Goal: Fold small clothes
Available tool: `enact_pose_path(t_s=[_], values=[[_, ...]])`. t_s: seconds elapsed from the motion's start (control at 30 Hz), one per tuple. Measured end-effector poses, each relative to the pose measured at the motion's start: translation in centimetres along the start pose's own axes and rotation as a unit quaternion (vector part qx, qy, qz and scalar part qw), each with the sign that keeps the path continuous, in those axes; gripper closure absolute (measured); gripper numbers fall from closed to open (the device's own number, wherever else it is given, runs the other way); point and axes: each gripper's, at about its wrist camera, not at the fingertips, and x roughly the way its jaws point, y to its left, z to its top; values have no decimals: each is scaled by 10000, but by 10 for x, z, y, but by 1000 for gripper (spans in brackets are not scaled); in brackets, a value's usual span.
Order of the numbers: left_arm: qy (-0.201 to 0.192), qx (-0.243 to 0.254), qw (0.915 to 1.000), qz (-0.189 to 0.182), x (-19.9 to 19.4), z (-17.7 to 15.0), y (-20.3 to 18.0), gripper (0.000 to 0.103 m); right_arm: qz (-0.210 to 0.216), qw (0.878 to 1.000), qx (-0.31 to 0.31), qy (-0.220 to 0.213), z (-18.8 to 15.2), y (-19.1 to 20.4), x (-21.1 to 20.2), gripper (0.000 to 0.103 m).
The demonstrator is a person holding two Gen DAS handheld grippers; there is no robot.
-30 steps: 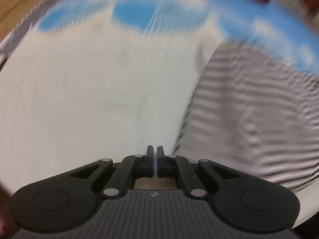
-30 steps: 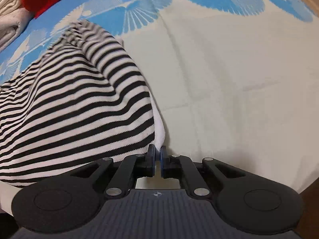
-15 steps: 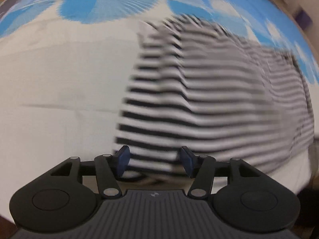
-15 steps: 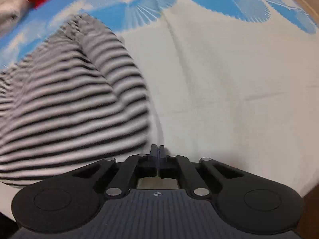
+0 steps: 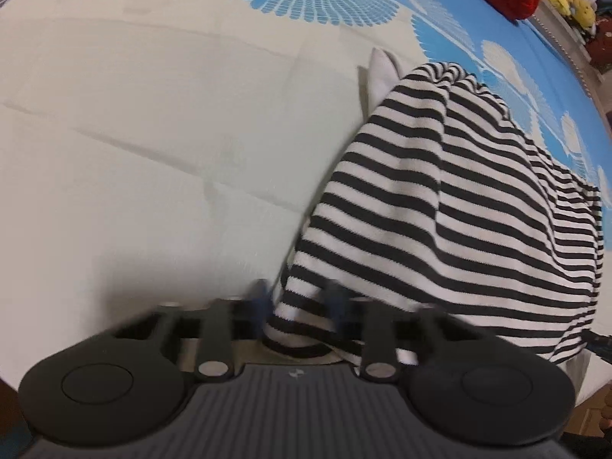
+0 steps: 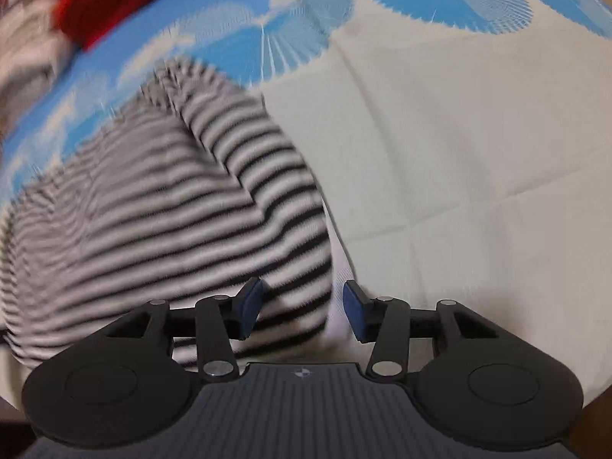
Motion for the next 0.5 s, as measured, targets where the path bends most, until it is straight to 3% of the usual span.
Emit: enact_pose_path(t_s=[0.03,0.07,0.13,0.27,0.37,0.5], values=[[-136,27,9999,-34,-3,1,0,100,-42,10000,30,71,-2,-1,2,59],[-315,44,9995,-46,-4,2,0,100,-2,9999,116,98,-2,-3,3,73],[-622,-48,9980,-116,-13,6,3,100,190,9995,250,84,0,-5,1,85],[-990,-184,9949,-83,-31,7,16,101,275,9992,296,-20,-2,0,-10,91],[-940,-144,9955,-14,-38,0,22,101,479,9981,371,-107,-2,0,-26,91],[-312,359,9986,223,-23,-7,17,100,412,9988,255,-24,-5,-2,-31,91]])
